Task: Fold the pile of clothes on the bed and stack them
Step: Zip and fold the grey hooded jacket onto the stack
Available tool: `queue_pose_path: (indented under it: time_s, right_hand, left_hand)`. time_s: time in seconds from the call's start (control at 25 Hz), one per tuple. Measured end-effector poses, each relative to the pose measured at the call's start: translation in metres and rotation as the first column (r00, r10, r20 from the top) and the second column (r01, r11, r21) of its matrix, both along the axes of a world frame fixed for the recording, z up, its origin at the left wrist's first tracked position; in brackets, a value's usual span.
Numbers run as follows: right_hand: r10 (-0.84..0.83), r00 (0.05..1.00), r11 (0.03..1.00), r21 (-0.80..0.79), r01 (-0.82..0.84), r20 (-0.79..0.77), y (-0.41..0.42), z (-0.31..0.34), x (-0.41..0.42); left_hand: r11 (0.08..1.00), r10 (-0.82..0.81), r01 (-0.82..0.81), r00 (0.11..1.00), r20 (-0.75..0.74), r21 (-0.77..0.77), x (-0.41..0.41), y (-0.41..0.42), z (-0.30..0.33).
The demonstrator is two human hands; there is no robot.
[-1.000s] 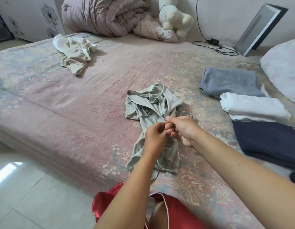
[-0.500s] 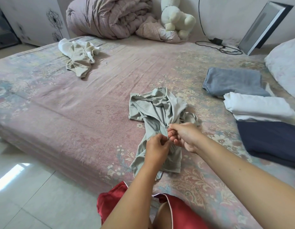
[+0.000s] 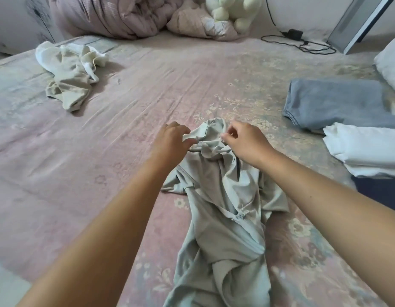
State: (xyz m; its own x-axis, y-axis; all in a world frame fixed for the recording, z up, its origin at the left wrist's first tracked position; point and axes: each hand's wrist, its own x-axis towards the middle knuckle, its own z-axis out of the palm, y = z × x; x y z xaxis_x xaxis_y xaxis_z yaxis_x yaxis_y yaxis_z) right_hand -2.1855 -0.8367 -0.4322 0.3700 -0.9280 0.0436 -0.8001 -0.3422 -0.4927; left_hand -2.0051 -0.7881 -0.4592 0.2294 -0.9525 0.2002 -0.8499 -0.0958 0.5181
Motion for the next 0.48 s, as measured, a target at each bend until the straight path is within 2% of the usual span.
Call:
queue_pose_path:
  time_s: [0.08,0.16,0.24,0.36,0.48]
  right_hand:
    - [0.111,0.988,0.983,0.156,-0.093,-0.111,-0.020,-0.013,0.020]
    - [0.233,0.907,0.952,0.271,-0.140,-0.351,-0.025,-0.022,0.028]
    - [0.253,0.858,0.962,0.213,-0.172,-0.448,-0.023,-0.026,0.025]
    - [0.133,0.896,0.991,0.053,-0.122,-0.423,-0.029,-0.011,0.010]
    - [0.018,0.887,1.000,-0.003,-0.022,-0.461,-0.044,0.012,-0.011]
  left_hand:
    - [0.977,-0.115,0.079,0.978,0.175,0.197,0.012,-0.033,-0.017]
    - [0.919,-0.192,0.070,0.939,0.285,0.388,0.016,-0.047,-0.026]
    - [0.933,-0.121,0.028,0.963,0.239,0.359,0.021,-0.047,-0.019]
    - [0.958,0.104,-0.132,0.987,0.120,0.253,0.030,-0.040,0.004]
    - [0.935,0.269,-0.278,0.961,0.069,0.222,0.035,-0.035,0.033]
